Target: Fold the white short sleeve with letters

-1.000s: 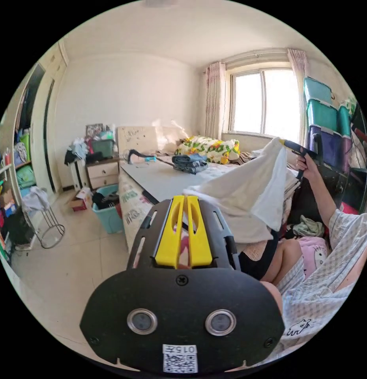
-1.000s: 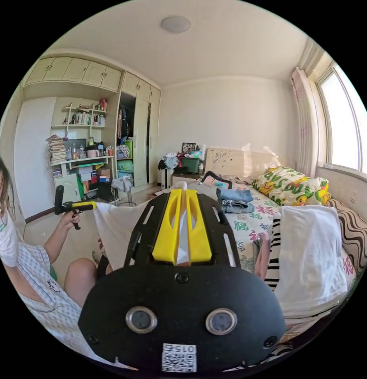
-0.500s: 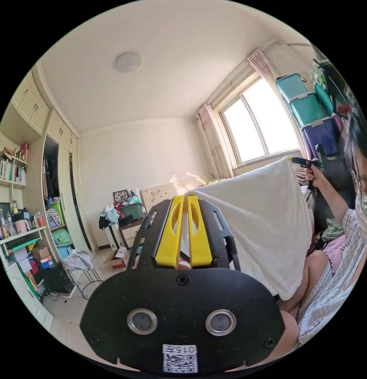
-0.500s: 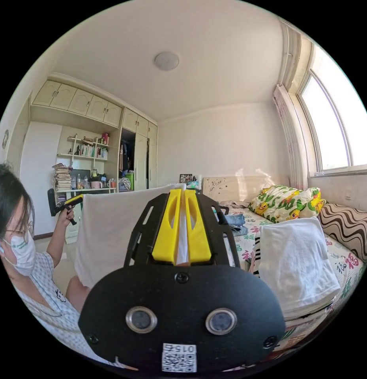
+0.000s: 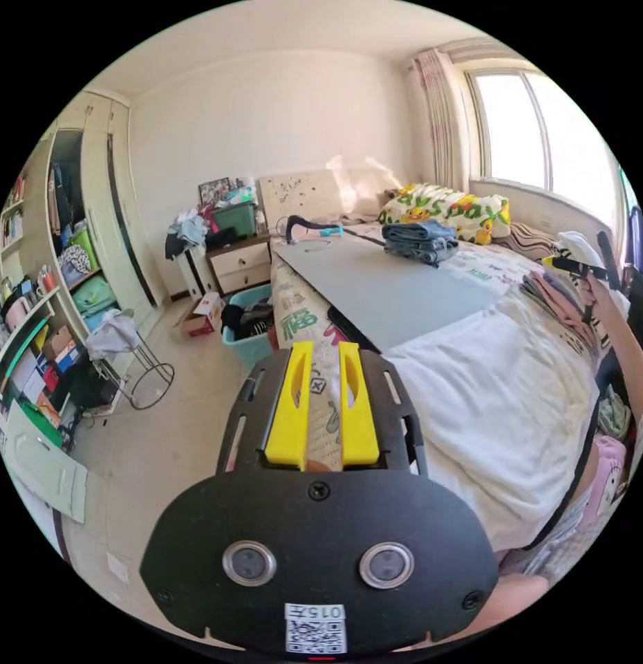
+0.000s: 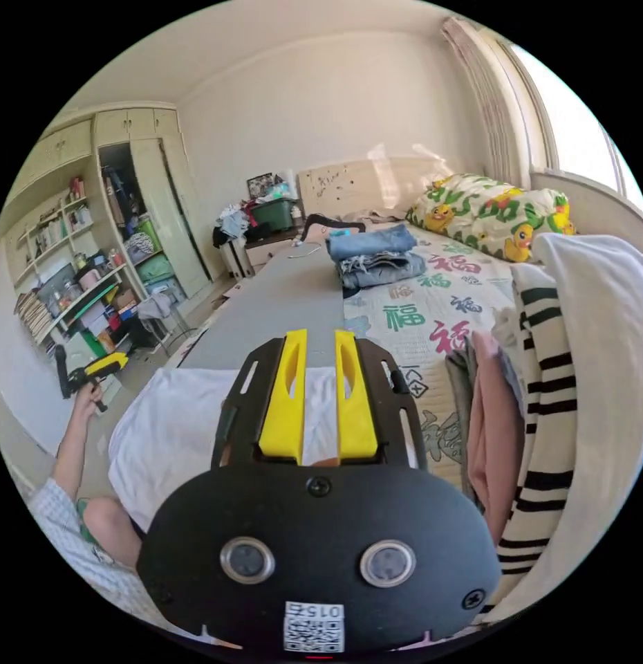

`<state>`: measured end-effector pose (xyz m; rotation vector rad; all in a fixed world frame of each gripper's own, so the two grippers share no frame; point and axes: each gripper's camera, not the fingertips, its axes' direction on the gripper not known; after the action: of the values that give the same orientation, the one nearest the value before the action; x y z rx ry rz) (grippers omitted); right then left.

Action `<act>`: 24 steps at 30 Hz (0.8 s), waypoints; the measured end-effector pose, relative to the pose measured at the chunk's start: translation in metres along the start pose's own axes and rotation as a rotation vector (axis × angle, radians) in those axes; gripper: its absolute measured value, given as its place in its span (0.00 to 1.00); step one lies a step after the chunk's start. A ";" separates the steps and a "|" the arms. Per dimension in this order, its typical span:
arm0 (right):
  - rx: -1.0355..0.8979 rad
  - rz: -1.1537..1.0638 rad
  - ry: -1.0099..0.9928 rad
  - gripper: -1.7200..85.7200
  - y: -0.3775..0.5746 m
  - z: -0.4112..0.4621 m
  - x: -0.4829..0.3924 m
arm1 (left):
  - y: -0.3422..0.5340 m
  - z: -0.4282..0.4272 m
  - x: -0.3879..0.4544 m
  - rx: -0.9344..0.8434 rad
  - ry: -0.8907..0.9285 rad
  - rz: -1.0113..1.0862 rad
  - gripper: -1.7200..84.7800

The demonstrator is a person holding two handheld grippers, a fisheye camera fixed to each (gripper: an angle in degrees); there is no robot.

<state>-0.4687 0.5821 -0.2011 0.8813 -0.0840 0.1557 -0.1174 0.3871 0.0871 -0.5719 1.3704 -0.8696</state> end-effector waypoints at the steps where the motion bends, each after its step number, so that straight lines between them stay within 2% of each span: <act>1: 0.000 -0.096 -0.088 0.11 0.010 -0.018 -0.003 | 0.008 -0.003 0.002 0.007 0.022 0.021 0.12; 5: -0.086 -0.460 -0.334 0.15 0.077 -0.094 -0.048 | 0.067 -0.057 0.052 0.082 0.362 0.223 0.14; 9: -0.147 -0.687 -0.395 0.15 0.146 -0.129 -0.088 | 0.120 -0.086 0.132 0.105 0.638 0.454 0.16; 11: -0.207 -0.758 -0.422 0.15 0.170 -0.126 -0.103 | 0.139 -0.087 0.161 0.107 0.706 0.566 0.17; 17: -0.412 -0.880 -0.405 0.15 0.196 -0.083 -0.123 | 0.170 -0.044 0.213 -0.042 0.682 0.679 0.15; 19: -0.412 -0.877 -0.381 0.12 0.195 -0.077 -0.123 | 0.178 -0.030 0.220 -0.089 0.645 0.694 0.14; 22: -0.422 -0.846 -0.417 0.09 0.183 -0.073 -0.119 | 0.187 -0.017 0.221 -0.116 0.690 0.689 0.10; 24: -0.415 -0.826 -0.432 0.07 0.174 -0.071 -0.118 | 0.189 -0.012 0.217 -0.110 0.677 0.675 0.05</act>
<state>-0.6143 0.7338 -0.1302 0.4654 -0.1411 -0.8023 -0.0968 0.3236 -0.1932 0.1524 2.0615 -0.4325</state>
